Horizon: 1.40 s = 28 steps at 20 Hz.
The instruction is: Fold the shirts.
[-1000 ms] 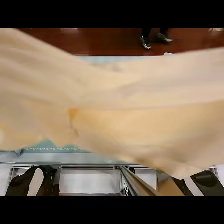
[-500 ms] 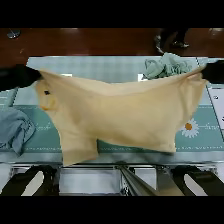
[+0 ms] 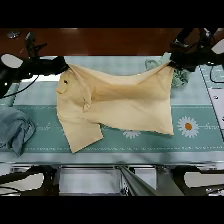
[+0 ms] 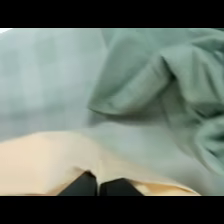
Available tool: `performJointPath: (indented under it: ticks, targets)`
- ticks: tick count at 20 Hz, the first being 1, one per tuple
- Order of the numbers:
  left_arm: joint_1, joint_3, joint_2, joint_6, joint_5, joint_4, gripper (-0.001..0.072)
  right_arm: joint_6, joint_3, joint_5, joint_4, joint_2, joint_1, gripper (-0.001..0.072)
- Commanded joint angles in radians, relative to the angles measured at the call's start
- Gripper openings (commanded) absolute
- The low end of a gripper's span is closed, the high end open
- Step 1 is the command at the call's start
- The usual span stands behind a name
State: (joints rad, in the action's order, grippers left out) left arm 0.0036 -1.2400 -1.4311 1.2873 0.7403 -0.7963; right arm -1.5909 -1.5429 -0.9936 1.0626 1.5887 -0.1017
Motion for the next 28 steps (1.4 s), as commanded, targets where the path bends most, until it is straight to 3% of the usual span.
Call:
performJointPath:
  ticks: [1, 3, 6, 8, 10, 13, 15, 18, 24, 28]
  targets:
    - [-0.006, -0.109, -0.122, 0.002, -0.012, 0.068, 0.0712, 0.010, -0.131, 0.006, -0.226, 0.169, -0.014, 0.0623]
    - [0.048, -0.176, -0.126, 0.004, 0.102, 0.055, 0.0701, 0.040, -0.181, -0.052, -0.284, 0.165, -0.058, 0.0628]
    - [0.237, -0.293, -0.121, 0.009, 0.439, 0.048, 0.0700, 0.102, -0.269, -0.317, -0.266, 0.104, -0.216, 0.0627]
    - [0.377, -0.276, -0.106, 0.026, 0.658, 0.038, 0.0699, 0.144, -0.261, -0.496, -0.098, 0.033, -0.312, 0.0627]
    - [0.466, -0.149, -0.058, 0.035, 0.759, -0.014, 0.0699, 0.151, -0.144, -0.536, 0.079, -0.073, -0.383, 0.0627]
    - [0.525, 0.204, 0.084, -0.003, 0.650, -0.023, 0.0699, 0.155, 0.294, -0.293, -0.009, -0.320, -0.462, 0.0626]
    - [0.530, 0.406, 0.150, -0.020, 0.564, -0.023, 0.0699, 0.241, 0.619, -0.136, -0.137, -0.500, -0.469, 0.0626]
    - [0.521, 0.559, 0.160, -0.023, 0.479, -0.019, 0.0699, 0.323, 0.918, -0.096, -0.252, -0.651, -0.469, 0.0623]
    - [0.492, 0.595, 0.140, -0.024, 0.366, 0.005, 0.0699, 0.370, 1.061, -0.160, -0.277, -0.684, -0.469, 0.0622]
    - [0.366, 0.602, 0.082, -0.091, 0.261, 0.143, 0.0699, 0.361, 1.061, -0.164, -0.298, -0.684, -0.469, 0.0621]
